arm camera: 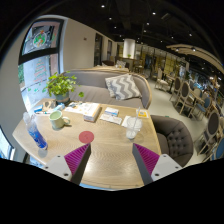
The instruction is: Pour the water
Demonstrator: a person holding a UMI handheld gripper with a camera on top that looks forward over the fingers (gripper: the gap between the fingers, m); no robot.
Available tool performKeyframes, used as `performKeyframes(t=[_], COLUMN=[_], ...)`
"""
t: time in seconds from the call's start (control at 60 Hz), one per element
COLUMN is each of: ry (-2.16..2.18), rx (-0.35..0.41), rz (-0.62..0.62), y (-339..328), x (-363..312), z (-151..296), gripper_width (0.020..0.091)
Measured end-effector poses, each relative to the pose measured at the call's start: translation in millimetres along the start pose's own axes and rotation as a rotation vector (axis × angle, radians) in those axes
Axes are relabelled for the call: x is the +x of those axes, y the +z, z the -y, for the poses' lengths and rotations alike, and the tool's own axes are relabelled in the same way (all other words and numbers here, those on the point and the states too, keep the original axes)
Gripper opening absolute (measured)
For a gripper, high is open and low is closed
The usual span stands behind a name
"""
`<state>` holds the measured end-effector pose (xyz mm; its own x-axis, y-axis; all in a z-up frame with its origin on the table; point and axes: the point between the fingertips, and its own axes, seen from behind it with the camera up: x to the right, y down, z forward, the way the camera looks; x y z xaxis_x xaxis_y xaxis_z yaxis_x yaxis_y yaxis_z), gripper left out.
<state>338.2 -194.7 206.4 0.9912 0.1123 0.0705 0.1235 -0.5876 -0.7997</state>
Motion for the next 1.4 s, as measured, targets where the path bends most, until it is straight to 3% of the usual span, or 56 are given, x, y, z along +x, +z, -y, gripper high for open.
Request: performKeyframes(t=[0.283, 0.6, 0.783, 0.983, 1.05, 1.183, 1.4], ry=[-0.022, 0.016, 0.012, 0.056, 0.049, 0.035, 0.064], rx=[-0.008, -0.006, 0.073, 0.141, 0.153, 0.178, 0.167], rz=[0.040, 0.142, 0.170, 0.109, 0.085, 0.037, 0.020], y=[1.0, 2.3, 33.6, 99.2, 121.0, 146.2, 151.4], x=[-69.4, -253.8, -360.5, -402.7, -405.2, -403.4, -400.0], z=[-19.1, -55.9, -41.4, -18.3, -15.8, -11.3, 1.0], gripper_width=[0.0854, 0.0855, 0.0863, 0.0848, 0.0788, 0.0514, 0.0388])
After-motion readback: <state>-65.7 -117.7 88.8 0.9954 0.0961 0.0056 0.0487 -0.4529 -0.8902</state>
